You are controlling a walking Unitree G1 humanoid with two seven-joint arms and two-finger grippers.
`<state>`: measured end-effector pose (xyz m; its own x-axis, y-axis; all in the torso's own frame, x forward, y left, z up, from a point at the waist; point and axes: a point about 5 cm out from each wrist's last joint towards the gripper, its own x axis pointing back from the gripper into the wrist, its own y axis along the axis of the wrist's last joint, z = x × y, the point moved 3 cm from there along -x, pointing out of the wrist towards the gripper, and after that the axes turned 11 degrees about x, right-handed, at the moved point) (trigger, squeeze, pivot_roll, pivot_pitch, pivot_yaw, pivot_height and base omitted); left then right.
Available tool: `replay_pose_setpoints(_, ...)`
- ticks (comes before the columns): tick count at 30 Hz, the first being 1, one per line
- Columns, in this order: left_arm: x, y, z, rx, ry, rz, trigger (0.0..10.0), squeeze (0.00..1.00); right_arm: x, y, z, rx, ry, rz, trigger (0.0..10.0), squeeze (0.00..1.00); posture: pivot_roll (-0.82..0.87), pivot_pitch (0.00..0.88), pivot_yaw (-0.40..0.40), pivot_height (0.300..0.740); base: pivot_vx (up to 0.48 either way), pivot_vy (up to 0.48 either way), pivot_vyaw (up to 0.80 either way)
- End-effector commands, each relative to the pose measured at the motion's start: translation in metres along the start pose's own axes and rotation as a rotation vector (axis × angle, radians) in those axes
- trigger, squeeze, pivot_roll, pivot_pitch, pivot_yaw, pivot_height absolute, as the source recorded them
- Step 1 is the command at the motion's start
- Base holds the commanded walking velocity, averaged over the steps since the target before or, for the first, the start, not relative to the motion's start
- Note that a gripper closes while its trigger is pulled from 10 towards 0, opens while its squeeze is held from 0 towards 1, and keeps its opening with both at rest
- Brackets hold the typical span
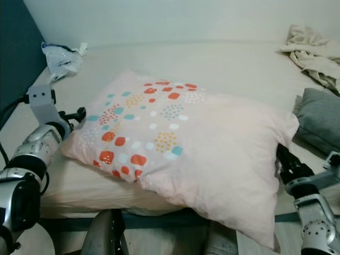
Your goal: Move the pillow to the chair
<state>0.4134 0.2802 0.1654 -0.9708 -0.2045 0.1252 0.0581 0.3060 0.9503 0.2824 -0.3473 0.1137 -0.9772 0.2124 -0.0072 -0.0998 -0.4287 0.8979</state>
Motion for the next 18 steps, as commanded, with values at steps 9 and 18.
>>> replay_pose_setpoints(9, 0.005, 0.001, 0.018, 0.010, -0.033, 0.015, 10.0, 0.00, -0.009, -0.006, 0.004, 0.129, 0.195, 0.228, 10.0, 0.00, 0.00, 0.148, 0.012, 0.513, 0.000, 0.000, 0.00)
replay_pose_setpoints(18, 0.016, 0.006, 0.030, 0.071, -0.214, 0.000, 10.0, 0.00, 0.064, -0.011, 0.067, 0.071, 0.771, 0.360, 10.0, 0.00, 0.01, 0.142, 0.003, 0.513, 0.000, 0.000, 0.00)
